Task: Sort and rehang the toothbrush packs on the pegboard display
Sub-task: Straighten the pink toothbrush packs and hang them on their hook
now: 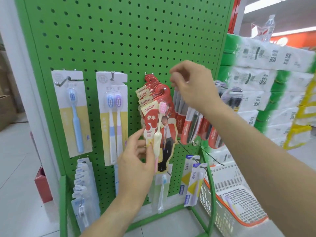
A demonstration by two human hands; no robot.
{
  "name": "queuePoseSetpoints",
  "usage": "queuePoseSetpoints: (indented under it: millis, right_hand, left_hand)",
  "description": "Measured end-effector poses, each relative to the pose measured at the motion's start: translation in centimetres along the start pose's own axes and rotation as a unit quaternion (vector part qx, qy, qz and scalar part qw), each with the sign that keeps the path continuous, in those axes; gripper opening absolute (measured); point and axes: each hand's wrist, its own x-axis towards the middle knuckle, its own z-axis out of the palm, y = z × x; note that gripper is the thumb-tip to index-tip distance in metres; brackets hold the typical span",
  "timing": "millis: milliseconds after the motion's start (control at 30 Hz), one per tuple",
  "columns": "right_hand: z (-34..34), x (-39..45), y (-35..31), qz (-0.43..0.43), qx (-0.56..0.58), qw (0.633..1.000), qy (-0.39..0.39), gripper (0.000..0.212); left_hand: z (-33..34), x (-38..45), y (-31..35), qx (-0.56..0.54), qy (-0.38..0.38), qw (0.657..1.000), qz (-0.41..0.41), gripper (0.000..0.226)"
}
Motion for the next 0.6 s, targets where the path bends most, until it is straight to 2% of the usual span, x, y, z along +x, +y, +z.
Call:
queuePoseSetpoints:
  millis: [133,267,433,600]
  right_hand:
    - [1.6,6.5,-0.4,0.000,-0.088,0.989,-0.119,0.025]
    - [3.5,8.4,0.2,-0.005,-0.160,0.959,-0.234,0.027]
    - [4.0,8.4,0.7,-0.008,-0.166,0.961,-0.219,0.023]
    - [3.0,7.6,1.0,-0.018,-0.161,0.974,-0.161,0.020]
  left_hand:
    - [-0.2,0.1,-0.3,0.003,0.003,1.000,0.003,0.048]
    - [-0.1,0.1,-0.7,0.001,-0.005,1.000,0.011,0.053]
    - [-0.2,0.1,-1.3,0.010,-0.006,1.000,0.021,0.056]
    - [-0.5,0.1,-1.1,0.027,0.003,0.999,0.041,0.057]
